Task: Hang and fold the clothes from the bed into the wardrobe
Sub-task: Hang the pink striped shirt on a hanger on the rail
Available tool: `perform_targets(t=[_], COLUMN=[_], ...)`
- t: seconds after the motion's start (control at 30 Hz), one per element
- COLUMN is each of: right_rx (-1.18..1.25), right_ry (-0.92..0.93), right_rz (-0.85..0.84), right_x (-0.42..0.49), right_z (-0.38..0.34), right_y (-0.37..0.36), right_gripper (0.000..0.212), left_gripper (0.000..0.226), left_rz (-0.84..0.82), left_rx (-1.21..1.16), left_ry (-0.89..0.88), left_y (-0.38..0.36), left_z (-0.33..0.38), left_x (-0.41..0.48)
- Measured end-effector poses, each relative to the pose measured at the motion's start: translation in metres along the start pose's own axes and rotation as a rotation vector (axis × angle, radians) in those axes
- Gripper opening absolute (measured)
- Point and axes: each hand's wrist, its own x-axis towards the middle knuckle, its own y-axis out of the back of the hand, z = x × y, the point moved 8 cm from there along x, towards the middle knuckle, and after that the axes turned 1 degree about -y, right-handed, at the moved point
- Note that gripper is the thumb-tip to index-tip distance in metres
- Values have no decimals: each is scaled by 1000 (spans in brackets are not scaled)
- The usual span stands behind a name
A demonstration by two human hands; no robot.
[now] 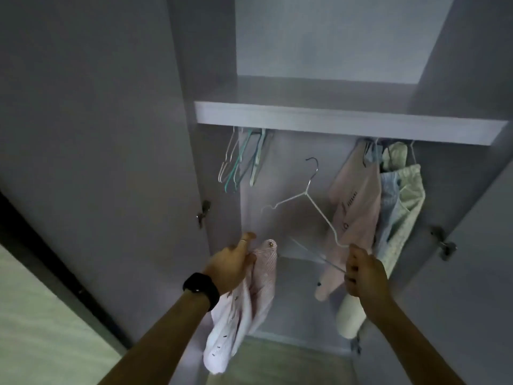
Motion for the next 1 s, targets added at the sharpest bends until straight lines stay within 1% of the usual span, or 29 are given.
perform_targets(t=[0.07, 0.13, 0.2, 0.27, 0.3, 0.33, 0.4, 0.47, 0.5, 0.57, 0.6, 0.63, 0.7, 0.73, 0.8, 0.87, 1.0], right_rx=[176, 306, 396, 450, 420, 313, -31, -288, -344, -328, -260, -166, 9, 63, 133, 171, 151], right_ry=[-84, -148, -218, -285, -291, -266, -176, -181, -189, -204, -213, -222, -218, -212, -214, -238, -238], right_rz=[-90, -174, -219, -228, -224, -213, -228, -297, -360, -486, -508, -513, -548, -581, -642, -690, -815], right_x=[-28, -48, -65, -79, -82, -83, -83, -81, -79, -76, -73, -67, -59, -58, -61, -66, -77], right_z=[24, 49, 72, 94, 102, 108, 110, 111, 109, 101, 93, 86, 72, 66, 62, 66, 68], right_y=[21, 40, 54, 74, 83, 95, 113, 119, 118, 108, 102, 96, 82, 77, 72, 75, 80], right_gripper=[55, 53, 50, 47, 45, 44, 43, 44, 43, 39, 36, 32, 27, 27, 32, 38, 56], left_gripper=[59, 61, 53, 40, 34, 30, 25, 27, 29, 36, 39, 39, 40, 40, 37, 34, 35], left_rz=[-58, -86, -66, -38, -24, -20, -23, -40, -36, -36, -34, -76, -185, -253, -322, -368, -412], left_rx=[-29, -29, -37, -43, -34, -13, 58, 148, 193, 270, 310, 331, 341, 332, 321, 336, 450], left_ry=[-89, -158, -164, -185, -199, -211, -251, -303, -358, -522, -591, -606, -529, -461, -376, -323, -288], left_y=[-32, -55, -63, -69, -71, -74, -80, -83, -85, -95, -103, -113, -132, -142, -152, -155, -158], left_z=[29, 49, 57, 69, 74, 80, 91, 101, 111, 138, 151, 160, 167, 164, 163, 163, 161], left_x=[-13, -20, -22, -23, -24, -26, -30, -34, -37, -51, -57, -60, -56, -51, -43, -37, -31])
